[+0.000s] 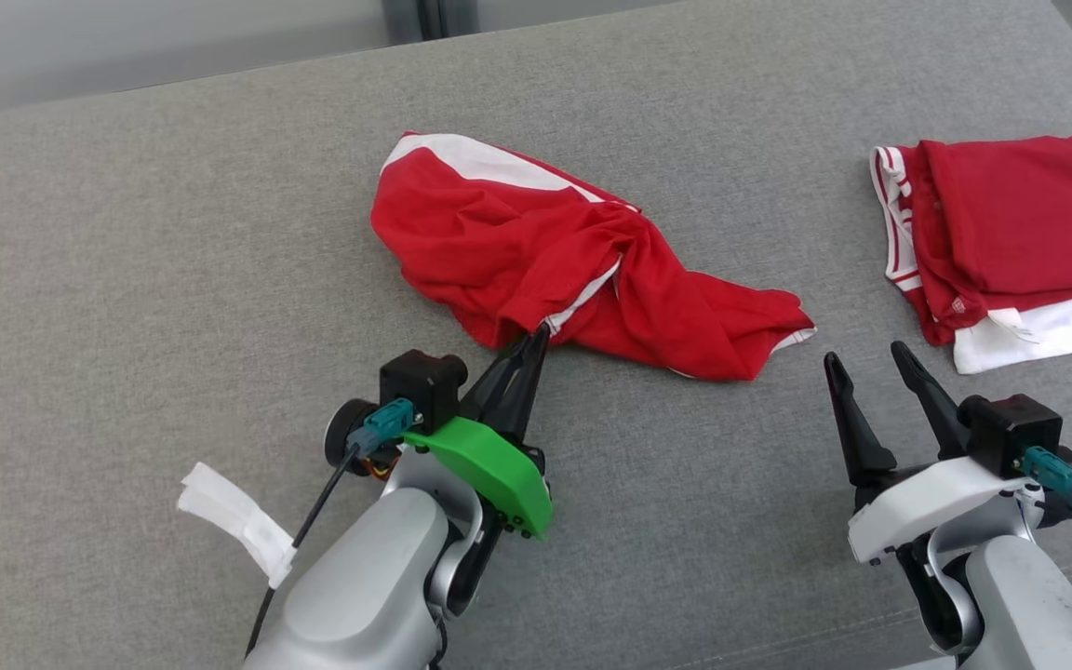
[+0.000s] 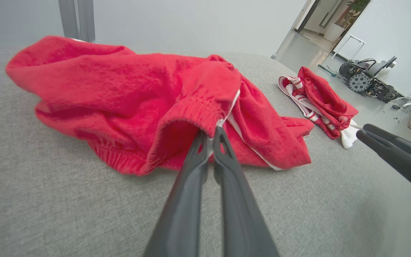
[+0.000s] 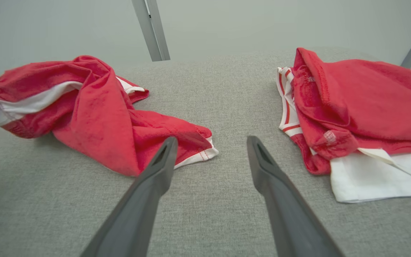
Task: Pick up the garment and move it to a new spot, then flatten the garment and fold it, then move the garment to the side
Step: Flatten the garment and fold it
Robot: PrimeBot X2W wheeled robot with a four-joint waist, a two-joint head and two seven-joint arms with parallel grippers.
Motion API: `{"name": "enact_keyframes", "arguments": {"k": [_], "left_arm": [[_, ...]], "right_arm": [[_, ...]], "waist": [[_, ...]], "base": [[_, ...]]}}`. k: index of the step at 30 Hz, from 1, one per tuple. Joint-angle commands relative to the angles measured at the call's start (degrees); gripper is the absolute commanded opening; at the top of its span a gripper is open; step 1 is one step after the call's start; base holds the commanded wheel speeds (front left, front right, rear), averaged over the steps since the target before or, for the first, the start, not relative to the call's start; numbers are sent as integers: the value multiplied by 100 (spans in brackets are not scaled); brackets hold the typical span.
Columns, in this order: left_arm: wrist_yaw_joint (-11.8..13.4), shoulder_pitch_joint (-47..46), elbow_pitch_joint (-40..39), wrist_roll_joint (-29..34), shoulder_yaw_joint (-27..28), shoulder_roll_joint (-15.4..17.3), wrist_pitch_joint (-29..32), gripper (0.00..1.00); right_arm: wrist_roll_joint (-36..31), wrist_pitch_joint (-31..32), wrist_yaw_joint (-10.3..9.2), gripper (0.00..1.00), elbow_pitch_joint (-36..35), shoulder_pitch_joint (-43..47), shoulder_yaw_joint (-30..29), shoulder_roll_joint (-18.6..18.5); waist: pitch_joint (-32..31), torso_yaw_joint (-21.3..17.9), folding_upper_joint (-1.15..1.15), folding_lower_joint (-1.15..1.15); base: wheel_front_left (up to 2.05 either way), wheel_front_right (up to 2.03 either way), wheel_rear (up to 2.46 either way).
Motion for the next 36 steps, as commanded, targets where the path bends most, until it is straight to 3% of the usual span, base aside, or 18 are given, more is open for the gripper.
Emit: {"name": "enact_keyframes", "arguments": {"k": [1, 17, 31, 32, 33, 36], "left_arm": [[26, 16, -72, 46, 85, 34, 0, 0], [-27, 449, -481, 573, 331, 31, 0, 0], [14, 310, -452, 714, 320, 31, 0, 0], [14, 315, -439, 732, 337, 31, 0, 0], [14, 326, -425, 753, 362, 31, 0, 0], [18, 366, -384, 825, 452, 32, 0, 0]], "right_arm": [[19, 24, -1, 100, 65, -75, 10, -51], [-360, 583, -1, 100, 1643, -873, -239, -56], [-452, 442, -1, 100, 2661, -1496, 24, -179], [-422, 426, -1, 21, 2700, -1512, 57, -186], [-384, 415, -1, 0, 2744, -1535, 99, -196], [-252, 372, -5, 0, 2804, -1543, 205, -241]], "waist": [[-31, 101, 0, 0], [-33, 676, 0, 0], [104, 826, 0, 0], [100, 830, 0, 0], [90, 834, 0, 0], [38, 837, 0, 0]], "base": [[0, 0, 0], [0, 0, 0], [0, 0, 0], [0, 0, 0], [0, 0, 0], [0, 0, 0]]}}
